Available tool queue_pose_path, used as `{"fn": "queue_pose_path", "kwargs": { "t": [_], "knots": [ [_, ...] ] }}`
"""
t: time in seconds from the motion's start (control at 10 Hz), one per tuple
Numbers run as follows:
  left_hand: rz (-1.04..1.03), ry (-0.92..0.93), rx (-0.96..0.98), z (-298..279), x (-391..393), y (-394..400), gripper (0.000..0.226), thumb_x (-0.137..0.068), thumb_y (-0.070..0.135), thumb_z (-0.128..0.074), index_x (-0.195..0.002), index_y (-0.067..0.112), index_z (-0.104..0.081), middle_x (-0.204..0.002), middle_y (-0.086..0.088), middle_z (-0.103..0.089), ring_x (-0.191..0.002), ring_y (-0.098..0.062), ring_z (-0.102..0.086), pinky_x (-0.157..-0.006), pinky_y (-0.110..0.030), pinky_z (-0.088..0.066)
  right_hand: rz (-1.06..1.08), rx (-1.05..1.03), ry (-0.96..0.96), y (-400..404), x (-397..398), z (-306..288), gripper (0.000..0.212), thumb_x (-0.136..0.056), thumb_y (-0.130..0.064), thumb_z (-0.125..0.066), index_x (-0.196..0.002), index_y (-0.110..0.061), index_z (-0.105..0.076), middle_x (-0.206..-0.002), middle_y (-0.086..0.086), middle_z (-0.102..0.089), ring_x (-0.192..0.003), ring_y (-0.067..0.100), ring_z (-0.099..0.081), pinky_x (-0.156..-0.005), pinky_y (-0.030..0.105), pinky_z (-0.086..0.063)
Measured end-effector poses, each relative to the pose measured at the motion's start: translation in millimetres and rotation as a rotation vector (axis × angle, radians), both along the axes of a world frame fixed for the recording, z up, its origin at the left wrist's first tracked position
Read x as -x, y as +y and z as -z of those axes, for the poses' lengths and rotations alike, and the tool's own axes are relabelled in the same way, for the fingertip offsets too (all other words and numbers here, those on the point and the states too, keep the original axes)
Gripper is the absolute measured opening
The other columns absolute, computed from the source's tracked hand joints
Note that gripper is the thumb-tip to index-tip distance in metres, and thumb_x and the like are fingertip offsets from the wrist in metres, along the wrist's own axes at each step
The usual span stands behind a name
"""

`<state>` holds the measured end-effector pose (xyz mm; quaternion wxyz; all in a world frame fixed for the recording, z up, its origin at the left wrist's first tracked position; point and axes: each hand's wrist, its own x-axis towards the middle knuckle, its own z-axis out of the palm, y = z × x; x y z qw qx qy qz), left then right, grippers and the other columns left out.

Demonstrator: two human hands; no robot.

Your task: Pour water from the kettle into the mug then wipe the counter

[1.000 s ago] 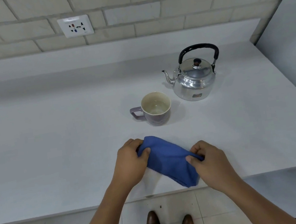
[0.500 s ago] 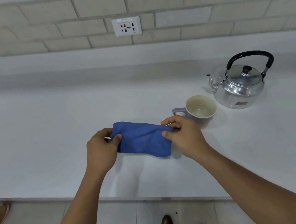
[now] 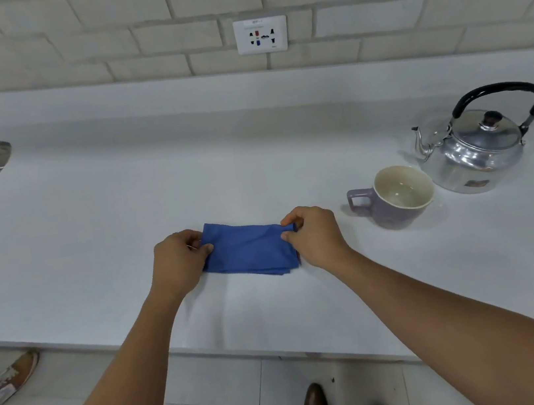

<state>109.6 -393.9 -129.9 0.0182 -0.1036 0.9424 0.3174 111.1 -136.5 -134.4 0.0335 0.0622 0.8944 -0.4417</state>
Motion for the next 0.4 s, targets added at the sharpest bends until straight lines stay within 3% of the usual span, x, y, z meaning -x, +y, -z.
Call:
{"fn": "queue_pose_path", "kwargs": {
  "t": [0.1,0.2,0.3,0.4],
  "knots": [
    [0.027,0.003,0.039,3.7,1.3,0.2,0.016,-0.090,0.018,-0.078,-0.102,0.009,-0.077,-0.075,0.004,-0.065,-0.073,-0.019,-0.061,-0.065,-0.020,-0.045,-0.025,-0.090,0.018,-2.2,1.3,2.5,0.013,-0.087,-0.007,-0.074,-0.099,-0.012,-0.076,-0.097,-0.001,-0.061,-0.083,0.014,-0.058,-0.078,0.023,-0.049],
    [0.053,0.019,0.069,3.8,1.7,1.5,0.028,-0.090,0.019,-0.078,-0.115,0.008,-0.073,-0.093,-0.004,-0.069,-0.077,-0.020,-0.061,-0.076,-0.030,-0.051,-0.029,-0.120,0.028,-0.5,-2.2,1.0,0.017,-0.089,-0.012,-0.073,-0.106,-0.013,-0.072,-0.103,-0.001,-0.052,-0.083,0.014,-0.055,-0.077,0.019,-0.041],
    [0.075,0.121,0.043,0.6,-5.2,5.0,0.045,-0.092,0.017,-0.075,-0.135,0.011,-0.063,-0.124,-0.009,-0.062,-0.093,-0.024,-0.063,-0.082,-0.029,-0.048,-0.018,-0.109,0.089,7.3,-12.5,-3.6,0.013,-0.092,-0.017,-0.070,-0.105,-0.015,-0.071,-0.102,-0.001,-0.057,-0.083,0.014,-0.057,-0.076,0.019,-0.043],
    [0.191,0.237,0.014,-6.1,-13.5,18.0,0.039,-0.094,0.013,-0.070,-0.133,0.013,-0.065,-0.125,-0.003,-0.061,-0.107,-0.024,-0.064,-0.088,-0.028,-0.048,-0.009,-0.098,0.156,20.9,-26.3,-10.6,0.007,-0.094,-0.018,-0.065,-0.092,-0.018,-0.072,-0.095,-0.005,-0.060,-0.079,0.011,-0.060,-0.072,0.020,-0.047]
  ]
}}
